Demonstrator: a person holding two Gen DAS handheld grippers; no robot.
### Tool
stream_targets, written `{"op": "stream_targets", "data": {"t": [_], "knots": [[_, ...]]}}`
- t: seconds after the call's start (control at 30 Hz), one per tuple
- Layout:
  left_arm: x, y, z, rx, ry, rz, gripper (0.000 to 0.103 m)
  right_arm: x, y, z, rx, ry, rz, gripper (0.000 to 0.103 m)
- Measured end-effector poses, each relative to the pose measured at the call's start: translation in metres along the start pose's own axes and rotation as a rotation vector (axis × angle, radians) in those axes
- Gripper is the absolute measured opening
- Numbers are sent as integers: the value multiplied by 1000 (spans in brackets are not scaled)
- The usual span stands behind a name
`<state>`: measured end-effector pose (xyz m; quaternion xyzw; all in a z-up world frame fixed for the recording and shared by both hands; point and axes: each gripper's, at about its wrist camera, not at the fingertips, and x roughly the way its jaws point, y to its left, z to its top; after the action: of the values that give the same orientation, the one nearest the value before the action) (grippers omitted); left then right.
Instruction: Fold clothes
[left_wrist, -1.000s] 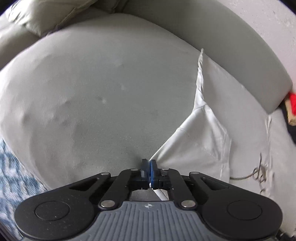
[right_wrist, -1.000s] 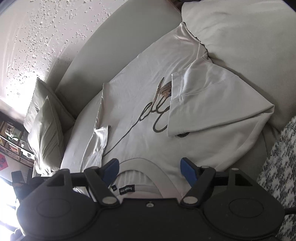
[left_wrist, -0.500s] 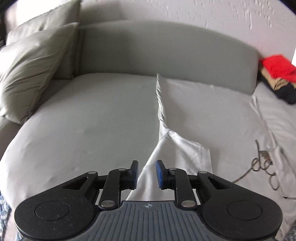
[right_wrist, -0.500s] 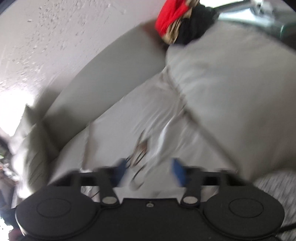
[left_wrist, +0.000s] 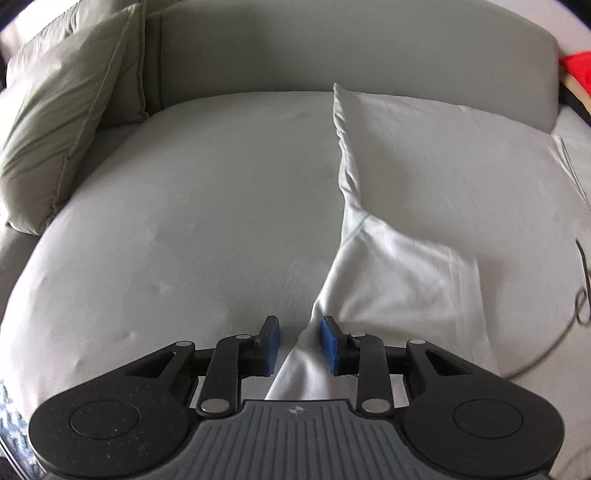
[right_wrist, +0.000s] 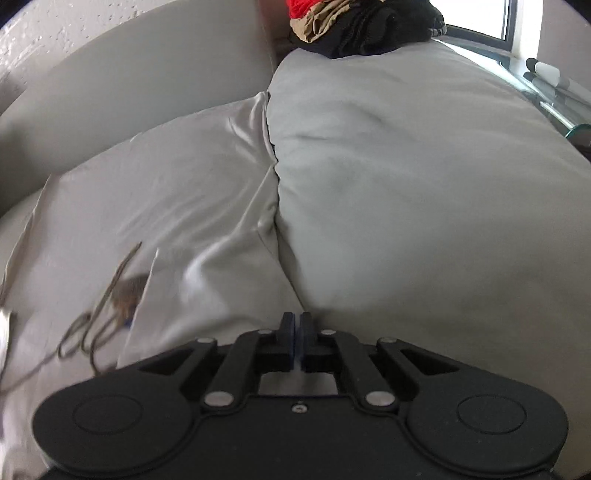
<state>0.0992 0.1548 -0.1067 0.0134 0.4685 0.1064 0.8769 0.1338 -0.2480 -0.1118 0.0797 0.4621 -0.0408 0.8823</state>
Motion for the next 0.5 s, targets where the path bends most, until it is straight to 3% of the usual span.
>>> {"op": "stream_targets", "data": {"t": [0.13,0.23,0.4,0.5], "knots": [[-15,-1,-16,15,0,9,30,-28,-3,-25,-92,79,-42,2],[-29,3,-28,14,-12,5,30,-51,-24,-39,0,91,15,3],[-59,9,-48,-7,-52,-36,30,-96,-32,-47,85,-30,125,10],[-64,0,-48,-19,-70,-83,30,-100,-11,-49,59,-30,204,12]]}}
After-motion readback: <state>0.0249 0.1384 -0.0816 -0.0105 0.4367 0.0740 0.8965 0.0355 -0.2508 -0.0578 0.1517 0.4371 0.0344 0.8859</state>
